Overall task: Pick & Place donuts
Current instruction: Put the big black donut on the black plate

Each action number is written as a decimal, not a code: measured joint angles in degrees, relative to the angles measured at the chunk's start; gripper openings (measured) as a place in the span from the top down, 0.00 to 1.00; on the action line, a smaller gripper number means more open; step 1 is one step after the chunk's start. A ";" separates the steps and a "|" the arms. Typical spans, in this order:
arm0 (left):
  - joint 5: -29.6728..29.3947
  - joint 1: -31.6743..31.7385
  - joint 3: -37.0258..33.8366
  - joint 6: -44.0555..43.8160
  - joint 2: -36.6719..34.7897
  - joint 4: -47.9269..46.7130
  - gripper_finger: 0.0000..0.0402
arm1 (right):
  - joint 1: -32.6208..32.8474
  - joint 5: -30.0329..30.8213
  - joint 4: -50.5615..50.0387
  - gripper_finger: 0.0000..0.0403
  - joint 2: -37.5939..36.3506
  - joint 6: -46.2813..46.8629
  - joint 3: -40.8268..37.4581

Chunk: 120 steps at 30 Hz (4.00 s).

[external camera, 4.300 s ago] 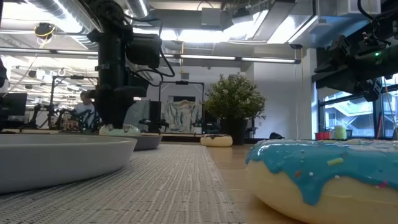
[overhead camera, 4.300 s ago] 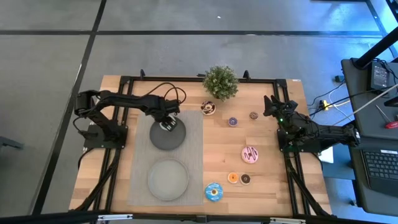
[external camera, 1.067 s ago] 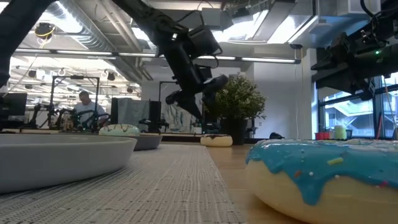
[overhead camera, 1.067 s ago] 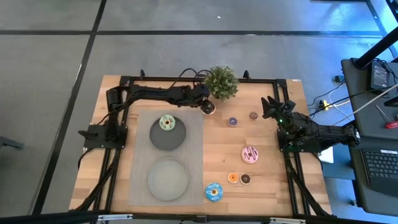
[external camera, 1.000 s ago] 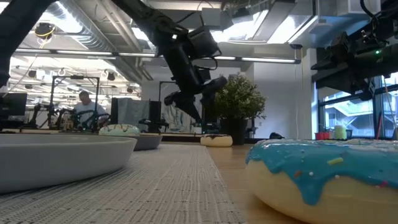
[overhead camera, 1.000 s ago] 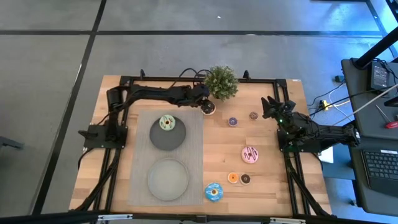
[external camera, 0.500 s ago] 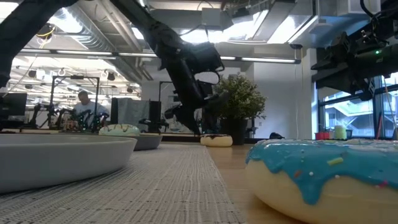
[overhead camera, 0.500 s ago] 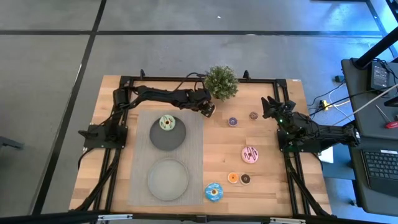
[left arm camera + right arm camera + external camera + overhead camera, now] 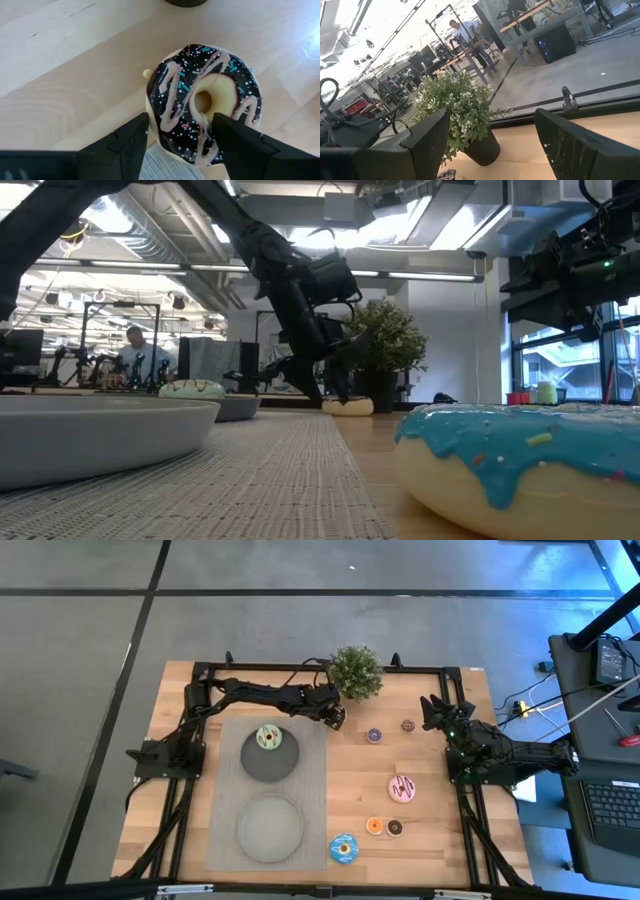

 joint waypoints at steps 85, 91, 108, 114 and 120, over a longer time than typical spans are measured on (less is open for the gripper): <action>-8.89 -37.36 -24.75 -39.90 -42.13 -33.37 0.83 | 0.00 -1.02 0.14 0.27 0.04 -3.03 0.00; -8.91 -34.07 -37.68 -41.78 -47.15 -22.63 0.84 | 0.01 -1.02 0.13 0.27 0.04 -3.05 0.00; -6.87 -29.29 -44.17 -38.01 -46.95 -12.19 0.85 | 0.01 -1.02 0.10 0.27 0.07 -2.99 0.00; -7.21 -29.29 -44.17 -38.09 -46.93 -12.17 0.84 | 0.01 -1.02 0.09 0.27 0.07 -2.99 0.00; -7.04 -29.31 -44.17 -36.97 -46.90 -12.17 0.83 | 0.01 -1.02 0.11 0.27 0.07 -2.99 0.00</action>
